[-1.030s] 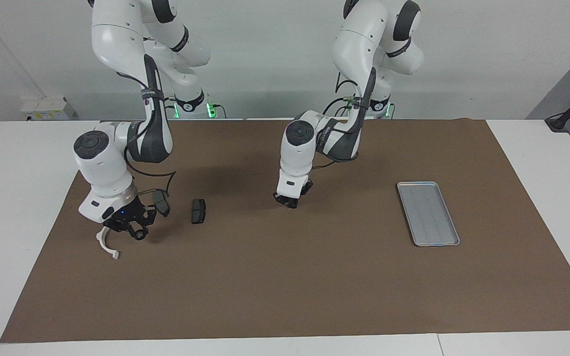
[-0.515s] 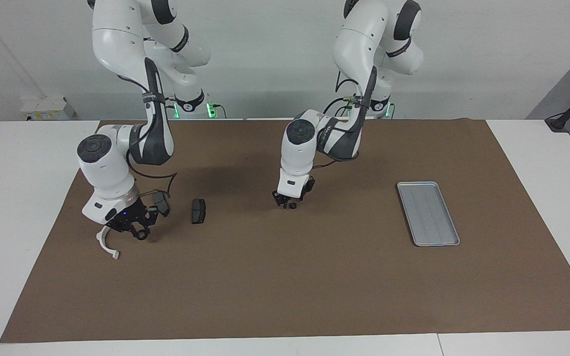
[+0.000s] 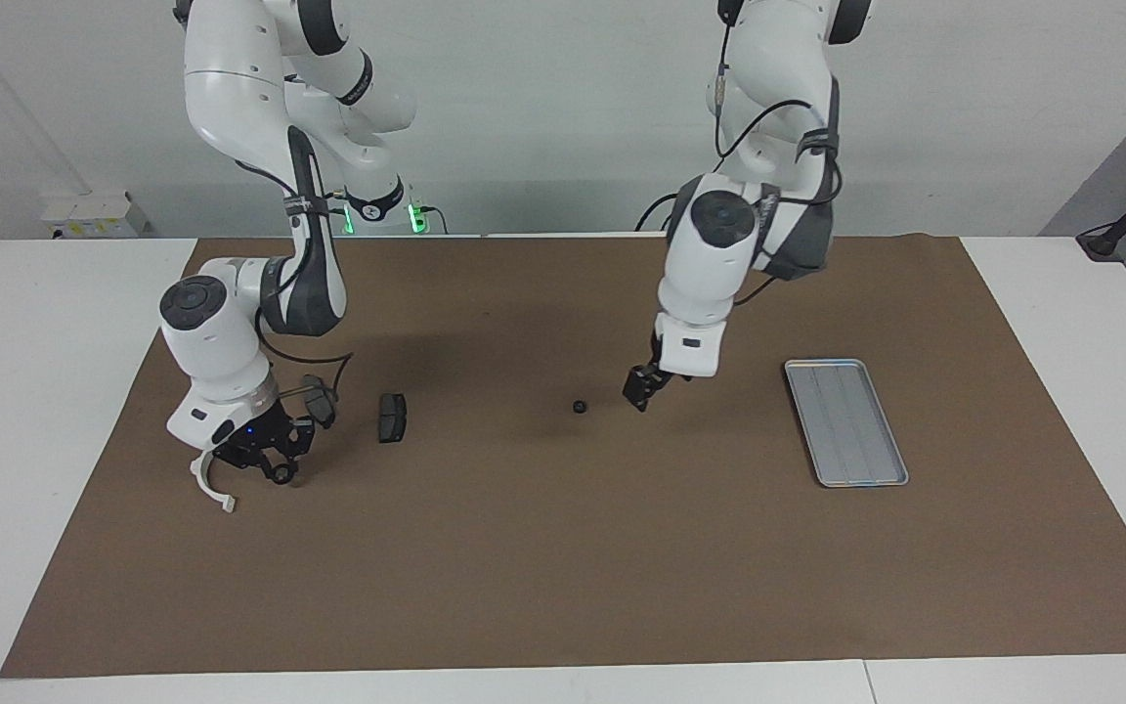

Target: Place bearing gear from tray to pile

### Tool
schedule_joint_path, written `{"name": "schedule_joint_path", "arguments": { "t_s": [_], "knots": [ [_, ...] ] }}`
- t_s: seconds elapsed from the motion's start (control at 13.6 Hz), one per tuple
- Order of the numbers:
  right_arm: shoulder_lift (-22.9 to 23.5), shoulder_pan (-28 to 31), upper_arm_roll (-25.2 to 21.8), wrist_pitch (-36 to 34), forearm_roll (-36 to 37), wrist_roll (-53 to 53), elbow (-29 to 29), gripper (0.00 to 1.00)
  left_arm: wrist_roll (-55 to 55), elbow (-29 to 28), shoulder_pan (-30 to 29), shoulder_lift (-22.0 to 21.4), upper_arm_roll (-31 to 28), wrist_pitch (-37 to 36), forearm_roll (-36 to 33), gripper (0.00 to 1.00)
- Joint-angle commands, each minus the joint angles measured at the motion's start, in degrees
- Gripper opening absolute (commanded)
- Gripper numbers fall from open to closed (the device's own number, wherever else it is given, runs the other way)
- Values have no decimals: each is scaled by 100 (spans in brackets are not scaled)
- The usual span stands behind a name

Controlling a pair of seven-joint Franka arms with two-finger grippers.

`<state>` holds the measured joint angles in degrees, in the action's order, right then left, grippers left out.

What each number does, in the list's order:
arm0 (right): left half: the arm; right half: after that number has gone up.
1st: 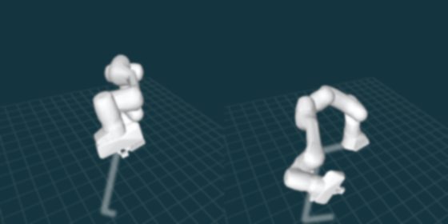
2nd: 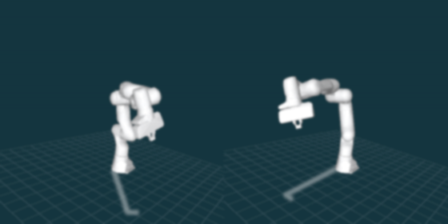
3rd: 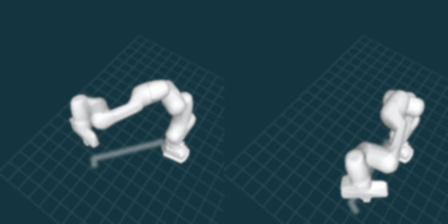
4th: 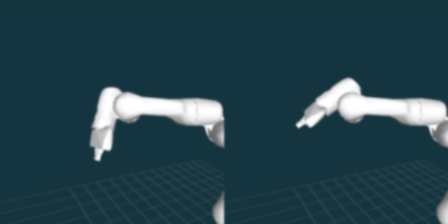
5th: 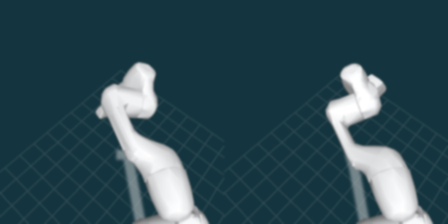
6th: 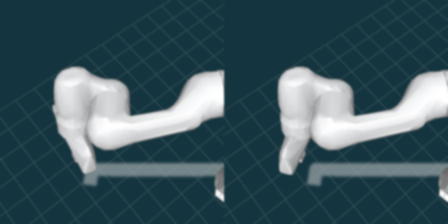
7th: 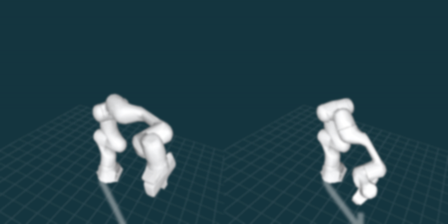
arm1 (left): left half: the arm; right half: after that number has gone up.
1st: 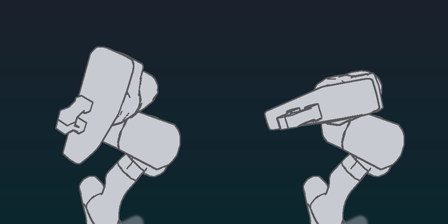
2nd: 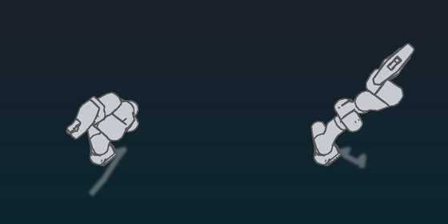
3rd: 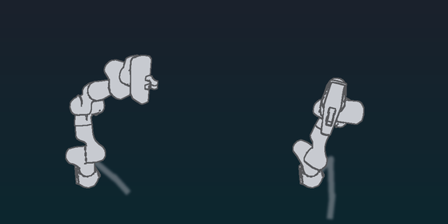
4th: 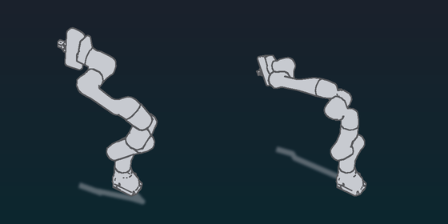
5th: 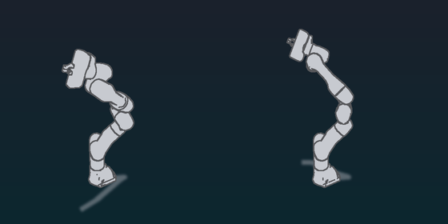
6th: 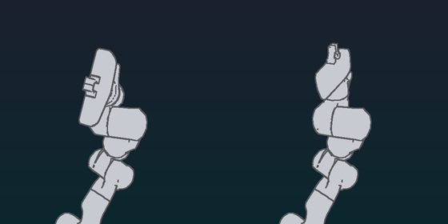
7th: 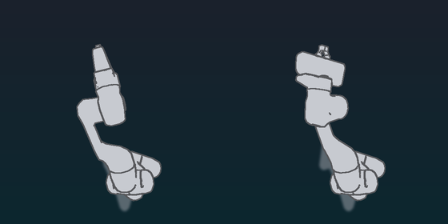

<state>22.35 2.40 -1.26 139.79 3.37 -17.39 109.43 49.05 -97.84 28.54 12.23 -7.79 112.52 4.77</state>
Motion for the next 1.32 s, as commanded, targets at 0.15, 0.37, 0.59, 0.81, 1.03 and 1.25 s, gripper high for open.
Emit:
{"name": "schedule_joint_path", "arguments": {
  "t_s": [0.15,0.37,0.59,0.81,1.03,1.25],
  "knots": [
    [50,24,30,180,-47,104,43,80,-1344,-51,-1086,-800,50,-766,24,100],
    [50,24,30,171,-47,113,26,96,-2081,-25,-1455,-933,32,-1082,15,100],
    [-46,-2,47,83,-47,314,-106,96,-2722,142,-1675,-1081,6,-1618,-282,100],
    [-205,-2,170,-301,-47,447,-491,96,-3313,-208,-2061,-1381,75,-1673,-310,100],
    [-555,-2,503,-1495,-38,1077,-1045,97,-3770,-296,-2771,-1434,601,-1795,-310,100],
    [-636,-325,996,-2209,128,2218,-1598,97,-3806,-358,-2827,-1434,639,-1655,-310,100]
  ]
}}
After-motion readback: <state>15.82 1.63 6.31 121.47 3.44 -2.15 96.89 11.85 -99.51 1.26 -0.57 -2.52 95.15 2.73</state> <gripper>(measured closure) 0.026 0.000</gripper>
